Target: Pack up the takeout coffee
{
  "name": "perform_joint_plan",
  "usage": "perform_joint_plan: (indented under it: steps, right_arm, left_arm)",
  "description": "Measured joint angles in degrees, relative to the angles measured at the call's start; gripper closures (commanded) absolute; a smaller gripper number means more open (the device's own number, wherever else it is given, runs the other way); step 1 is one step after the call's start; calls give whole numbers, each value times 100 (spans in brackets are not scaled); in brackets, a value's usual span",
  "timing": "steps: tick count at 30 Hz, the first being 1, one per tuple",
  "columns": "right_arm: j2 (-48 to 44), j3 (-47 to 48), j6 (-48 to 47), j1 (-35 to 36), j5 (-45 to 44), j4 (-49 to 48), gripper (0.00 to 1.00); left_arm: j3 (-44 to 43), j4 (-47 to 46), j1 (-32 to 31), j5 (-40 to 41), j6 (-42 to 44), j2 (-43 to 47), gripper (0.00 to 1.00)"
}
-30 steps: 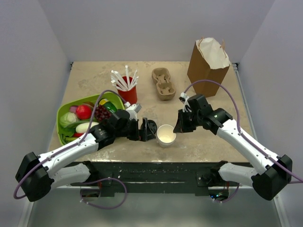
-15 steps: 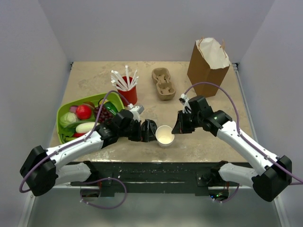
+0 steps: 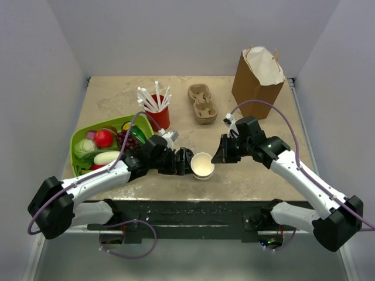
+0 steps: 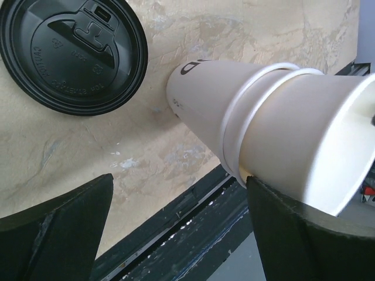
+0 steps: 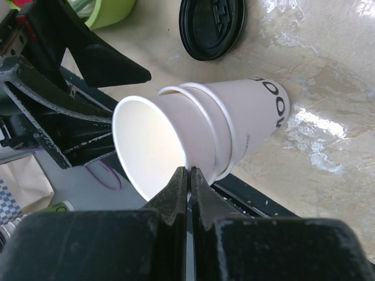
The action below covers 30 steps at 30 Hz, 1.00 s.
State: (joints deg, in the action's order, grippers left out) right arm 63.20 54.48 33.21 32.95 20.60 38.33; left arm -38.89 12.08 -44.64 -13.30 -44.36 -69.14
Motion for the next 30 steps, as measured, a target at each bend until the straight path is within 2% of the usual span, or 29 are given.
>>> perform_joint_plan:
  steps: [15,22,26,30]
  right_arm:
    - [17,1668,-385,-160,-756,761,100]
    - [61,2385,-560,-553,-1056,879,100]
    - [186,2312,-649,-1130,-1106,734,100]
    - [643,1679,-621,-1434,-1021,111,100]
  left_arm:
    - [-968,704,0,629,380,452,0]
    - [-1248,1047,44,1069,496,894,0]
    - [-1366,1182,168,1401,498,977,0]
    - [-1366,1355,315,1539,498,977,0]
